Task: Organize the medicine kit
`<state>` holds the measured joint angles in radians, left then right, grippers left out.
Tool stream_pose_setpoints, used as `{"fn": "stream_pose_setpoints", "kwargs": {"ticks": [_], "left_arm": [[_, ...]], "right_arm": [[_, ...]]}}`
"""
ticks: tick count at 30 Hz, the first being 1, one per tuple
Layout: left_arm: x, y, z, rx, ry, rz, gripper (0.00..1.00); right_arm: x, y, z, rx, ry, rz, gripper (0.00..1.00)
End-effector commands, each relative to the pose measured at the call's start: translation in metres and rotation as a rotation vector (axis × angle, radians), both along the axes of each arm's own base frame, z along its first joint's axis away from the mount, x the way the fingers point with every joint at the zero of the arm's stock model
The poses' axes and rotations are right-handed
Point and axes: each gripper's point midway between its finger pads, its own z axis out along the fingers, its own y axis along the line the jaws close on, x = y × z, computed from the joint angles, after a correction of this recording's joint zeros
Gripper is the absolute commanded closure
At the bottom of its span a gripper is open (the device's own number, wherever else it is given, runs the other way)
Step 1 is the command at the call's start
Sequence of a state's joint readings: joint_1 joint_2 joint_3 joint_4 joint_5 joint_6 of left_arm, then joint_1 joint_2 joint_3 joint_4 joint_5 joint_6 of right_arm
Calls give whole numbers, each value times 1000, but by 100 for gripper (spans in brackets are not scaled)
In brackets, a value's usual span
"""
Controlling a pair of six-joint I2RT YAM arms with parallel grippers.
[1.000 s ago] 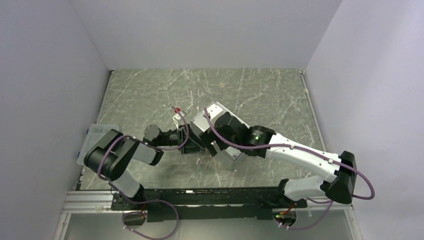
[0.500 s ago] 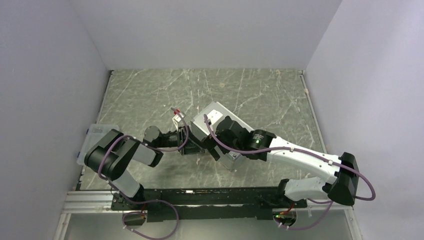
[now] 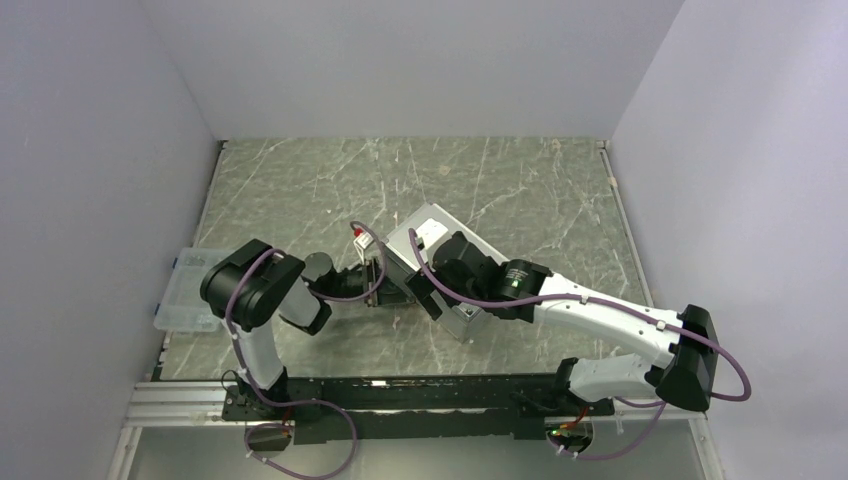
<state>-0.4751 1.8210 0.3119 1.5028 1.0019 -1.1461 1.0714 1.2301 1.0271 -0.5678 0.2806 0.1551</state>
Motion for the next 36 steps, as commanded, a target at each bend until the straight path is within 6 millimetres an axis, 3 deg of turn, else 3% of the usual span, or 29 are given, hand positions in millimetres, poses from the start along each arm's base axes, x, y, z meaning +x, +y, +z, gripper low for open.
{"fn": "stream_pose_setpoints", "kwargs": {"ticks": [1,14,29,36], "left_arm": [[16,-8,29,-90,-187,19,4],[37,-18,30,-104,-212,29,5],[14,-24,63,-155,-310,-95,6],[-1,-25,66,-159,-327,-145,6]], "right_arm": [[-4,-6,4,19,-2,-22,0],[-10,-10,10,58,4,-19,0],[-10,-17,5,45,12,-56,0],[-11,-21,6,49,14,-74,0]]}}
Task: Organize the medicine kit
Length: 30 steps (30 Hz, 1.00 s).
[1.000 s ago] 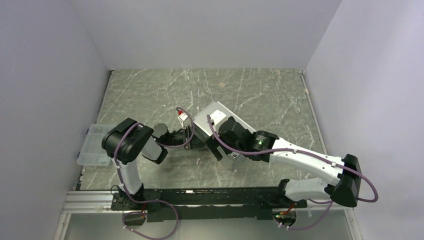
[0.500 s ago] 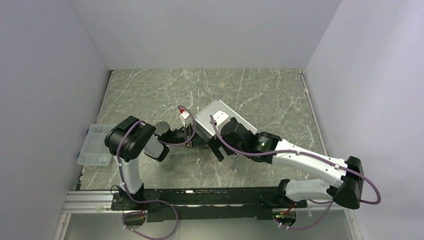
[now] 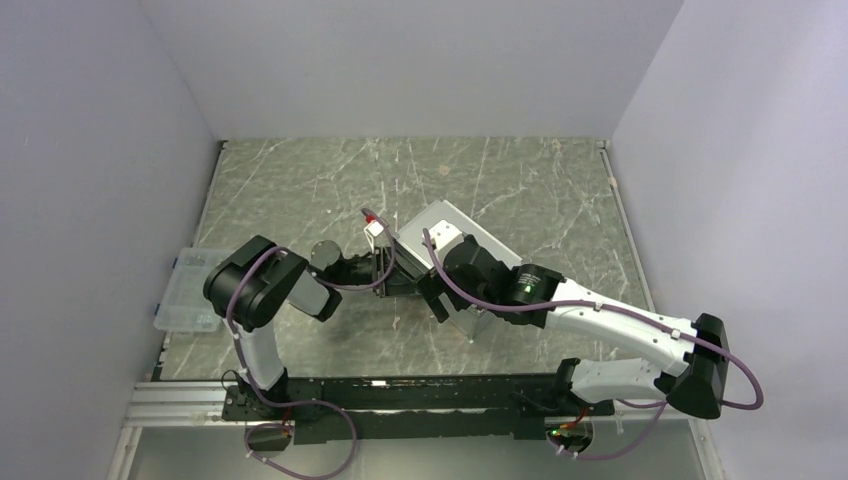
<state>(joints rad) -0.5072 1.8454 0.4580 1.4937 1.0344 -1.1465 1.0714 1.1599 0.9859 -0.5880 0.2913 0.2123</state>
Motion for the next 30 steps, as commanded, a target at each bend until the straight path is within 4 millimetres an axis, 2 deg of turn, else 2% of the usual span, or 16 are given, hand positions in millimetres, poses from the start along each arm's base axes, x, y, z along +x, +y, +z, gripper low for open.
{"fn": "stream_pose_setpoints", "kwargs": {"ticks": [1,13,30], "left_arm": [[-19,-2,41,-109,-226,-84,6],[-33,-11,43,-117,-234,-152,6],[-30,-13,63,-150,-262,-145,6]], "right_arm": [[-3,-8,4,10,-2,-30,0],[-3,-10,6,7,4,-40,0],[-4,-30,-1,-18,1,-113,0]]}}
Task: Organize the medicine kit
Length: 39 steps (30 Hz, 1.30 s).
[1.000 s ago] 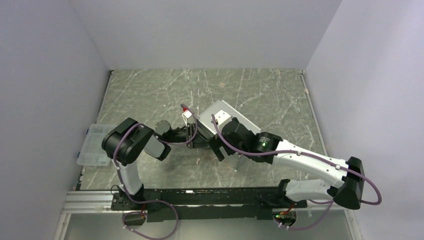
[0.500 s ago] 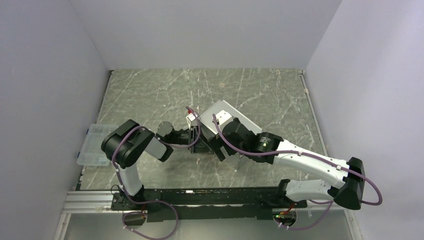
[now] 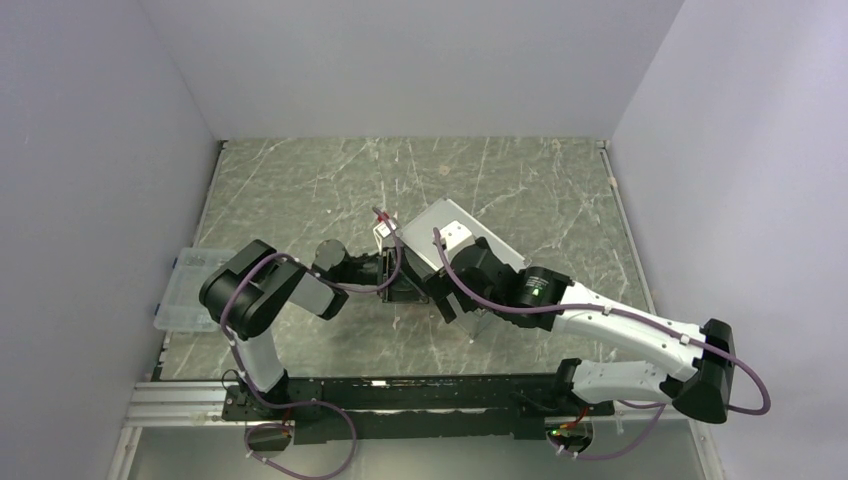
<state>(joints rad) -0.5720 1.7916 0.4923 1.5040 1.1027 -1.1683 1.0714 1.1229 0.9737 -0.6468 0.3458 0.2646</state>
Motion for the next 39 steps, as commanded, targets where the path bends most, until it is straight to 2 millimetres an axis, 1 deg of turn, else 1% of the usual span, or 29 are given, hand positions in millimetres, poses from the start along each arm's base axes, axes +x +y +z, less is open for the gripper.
{"fn": "stream_pose_setpoints", "kwargs": {"ticks": [1,6,11,18,21,28,32,36,39], "left_arm": [[-1,-1,39,-122,-186,-9,6],[3,-4,38,-120,-181,-2,6],[6,-5,38,-119,-177,8,6],[13,-7,39,-97,-197,45,7],[15,-6,39,-84,-213,65,7],[22,-4,34,-79,-215,85,7],[23,5,32,-89,-199,108,7],[28,19,19,-49,-188,169,7],[26,21,13,-31,-166,169,7]], "right_arm": [[-3,-12,-2,-4,-2,-42,0],[-3,-12,-5,-3,0,-46,0],[2,-5,-6,-11,-6,-47,0],[18,-3,-9,-9,-46,-128,0],[21,-1,-8,10,-55,-150,0],[20,2,-26,-9,-33,-154,0],[17,1,-29,-1,-26,-146,0],[18,-3,-29,-3,-32,-154,0],[20,-4,-29,-15,-38,-162,0]]}}
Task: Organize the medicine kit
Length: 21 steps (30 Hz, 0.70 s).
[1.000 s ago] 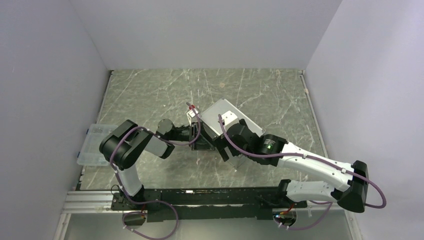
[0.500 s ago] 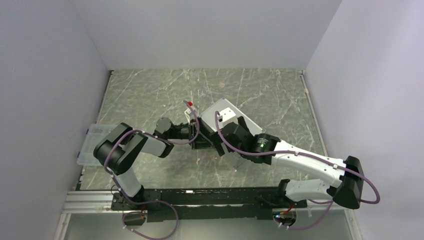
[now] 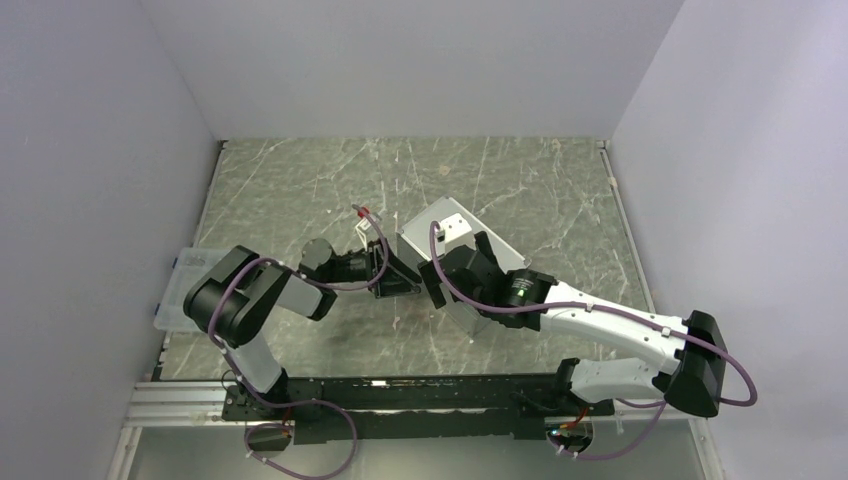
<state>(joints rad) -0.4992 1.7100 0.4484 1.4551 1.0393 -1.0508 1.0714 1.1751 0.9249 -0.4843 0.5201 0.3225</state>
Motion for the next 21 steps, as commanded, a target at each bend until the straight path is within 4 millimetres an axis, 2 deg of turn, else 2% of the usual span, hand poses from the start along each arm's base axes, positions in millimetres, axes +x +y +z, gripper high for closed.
{"fn": "stream_pose_setpoints", "kwargs": {"ticks": [1,8,16,19,21], "left_arm": [[1,4,6,-18,-59,25,6],[6,-3,-2,-36,-1,-6,5],[9,-3,-9,-17,18,12,4],[9,-1,-13,1,16,26,4],[10,-2,-15,11,17,28,4]], "right_arm": [[-11,-7,-25,-46,75,-3,0],[-5,-5,-14,-26,49,-16,0],[2,-5,36,119,16,-13,0],[9,-10,43,126,25,-27,0],[14,-12,41,120,31,-32,0]]}}
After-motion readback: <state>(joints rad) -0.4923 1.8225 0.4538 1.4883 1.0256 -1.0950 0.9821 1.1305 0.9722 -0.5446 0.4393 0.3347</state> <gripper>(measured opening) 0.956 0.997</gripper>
